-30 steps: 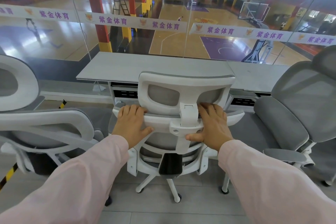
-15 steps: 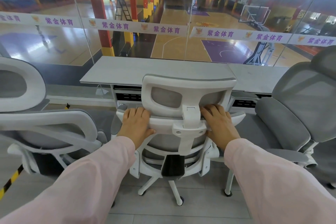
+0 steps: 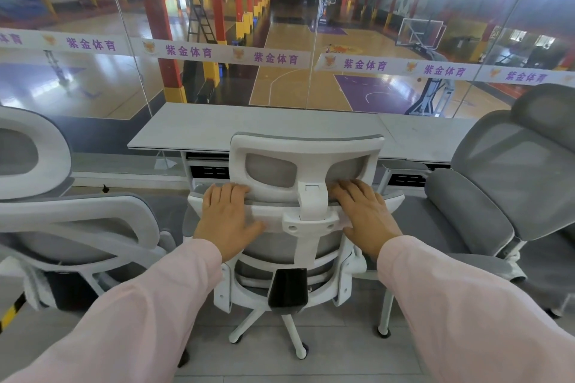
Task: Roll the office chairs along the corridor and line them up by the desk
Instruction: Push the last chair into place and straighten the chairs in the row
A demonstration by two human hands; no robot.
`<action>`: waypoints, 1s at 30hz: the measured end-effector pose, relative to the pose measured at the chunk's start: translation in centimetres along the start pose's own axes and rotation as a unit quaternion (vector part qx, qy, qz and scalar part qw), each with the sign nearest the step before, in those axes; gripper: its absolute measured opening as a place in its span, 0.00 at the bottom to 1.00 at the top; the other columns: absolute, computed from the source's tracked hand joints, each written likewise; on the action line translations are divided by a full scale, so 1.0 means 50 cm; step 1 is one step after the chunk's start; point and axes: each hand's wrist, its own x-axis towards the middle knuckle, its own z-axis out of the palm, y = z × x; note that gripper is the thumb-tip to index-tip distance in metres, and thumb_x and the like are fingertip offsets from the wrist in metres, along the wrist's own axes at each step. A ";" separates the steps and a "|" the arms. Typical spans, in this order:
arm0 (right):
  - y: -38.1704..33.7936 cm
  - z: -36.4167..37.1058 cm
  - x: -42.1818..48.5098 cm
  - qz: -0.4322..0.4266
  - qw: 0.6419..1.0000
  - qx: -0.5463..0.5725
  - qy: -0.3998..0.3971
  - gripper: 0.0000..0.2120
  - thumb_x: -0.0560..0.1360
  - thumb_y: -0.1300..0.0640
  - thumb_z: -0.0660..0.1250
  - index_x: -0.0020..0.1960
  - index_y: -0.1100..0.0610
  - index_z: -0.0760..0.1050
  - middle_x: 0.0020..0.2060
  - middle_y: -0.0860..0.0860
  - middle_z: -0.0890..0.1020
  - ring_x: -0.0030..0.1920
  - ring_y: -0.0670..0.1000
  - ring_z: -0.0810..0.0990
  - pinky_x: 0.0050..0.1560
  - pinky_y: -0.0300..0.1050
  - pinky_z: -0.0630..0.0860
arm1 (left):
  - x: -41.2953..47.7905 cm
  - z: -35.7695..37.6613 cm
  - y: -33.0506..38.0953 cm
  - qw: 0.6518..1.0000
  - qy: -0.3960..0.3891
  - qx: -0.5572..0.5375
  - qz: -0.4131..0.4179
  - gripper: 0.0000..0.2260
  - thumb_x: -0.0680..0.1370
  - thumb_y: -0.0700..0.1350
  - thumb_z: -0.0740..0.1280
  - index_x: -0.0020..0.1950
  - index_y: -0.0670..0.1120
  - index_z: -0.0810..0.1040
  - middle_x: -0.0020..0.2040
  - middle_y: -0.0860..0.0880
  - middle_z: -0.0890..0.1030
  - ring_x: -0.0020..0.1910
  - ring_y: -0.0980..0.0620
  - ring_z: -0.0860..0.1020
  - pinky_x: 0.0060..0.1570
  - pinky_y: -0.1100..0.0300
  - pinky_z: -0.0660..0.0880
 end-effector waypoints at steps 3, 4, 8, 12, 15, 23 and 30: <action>0.019 -0.008 -0.017 0.025 1.000 0.014 0.008 0.36 0.72 0.58 0.68 0.75 0.50 0.54 0.74 0.49 0.59 0.75 0.53 0.52 0.74 0.49 0.51 | 0.006 -0.008 0.053 0.995 0.085 -0.035 0.041 0.30 0.69 0.62 0.56 0.60 0.43 0.71 0.57 0.44 0.73 0.59 0.47 0.63 0.66 0.45 0.61; 0.027 -0.013 -0.024 0.036 0.999 0.028 0.008 0.36 0.72 0.58 0.67 0.75 0.50 0.54 0.74 0.49 0.59 0.75 0.53 0.52 0.74 0.50 0.51 | 0.011 -0.012 0.076 0.992 0.103 -0.035 0.058 0.28 0.69 0.61 0.56 0.60 0.43 0.72 0.56 0.43 0.74 0.58 0.47 0.63 0.66 0.45 0.62; 0.083 -0.037 -0.060 0.068 0.996 0.053 0.000 0.35 0.74 0.56 0.65 0.76 0.49 0.52 0.74 0.48 0.57 0.75 0.51 0.51 0.74 0.50 0.49 | 0.042 -0.010 0.178 0.979 0.132 -0.007 0.154 0.22 0.69 0.57 0.59 0.57 0.45 0.72 0.52 0.45 0.76 0.54 0.46 0.65 0.64 0.52 0.58; 0.183 -0.070 -0.123 0.108 0.993 0.043 0.009 0.36 0.74 0.56 0.66 0.76 0.49 0.52 0.74 0.47 0.57 0.75 0.51 0.51 0.73 0.49 0.50 | 0.078 0.011 0.298 0.966 0.108 0.013 0.236 0.18 0.69 0.53 0.65 0.56 0.47 0.74 0.51 0.49 0.77 0.54 0.48 0.66 0.60 0.54 0.57; 0.289 -0.093 -0.189 0.152 0.988 0.024 0.016 0.36 0.74 0.56 0.66 0.76 0.50 0.52 0.74 0.49 0.56 0.74 0.53 0.52 0.73 0.50 0.52 | 0.108 0.037 0.416 0.952 0.112 0.024 0.283 0.17 0.65 0.47 0.72 0.52 0.46 0.77 0.48 0.48 0.78 0.53 0.49 0.66 0.61 0.54 0.57; 0.653 -0.151 -0.431 0.257 0.966 0.017 0.027 0.34 0.73 0.54 0.66 0.75 0.49 0.56 0.72 0.47 0.61 0.71 0.52 0.56 0.69 0.48 0.56 | 0.172 0.191 0.825 0.940 0.065 -0.002 0.334 0.19 0.67 0.51 0.69 0.55 0.46 0.77 0.51 0.48 0.77 0.54 0.47 0.67 0.60 0.53 0.58; 0.931 -0.180 -0.603 0.309 0.951 -0.008 0.004 0.34 0.74 0.53 0.66 0.76 0.49 0.54 0.73 0.47 0.60 0.72 0.52 0.55 0.70 0.48 0.55 | 0.188 0.318 1.156 0.938 0.047 -0.054 0.339 0.20 0.66 0.51 0.71 0.56 0.47 0.77 0.51 0.48 0.77 0.55 0.47 0.66 0.58 0.54 0.58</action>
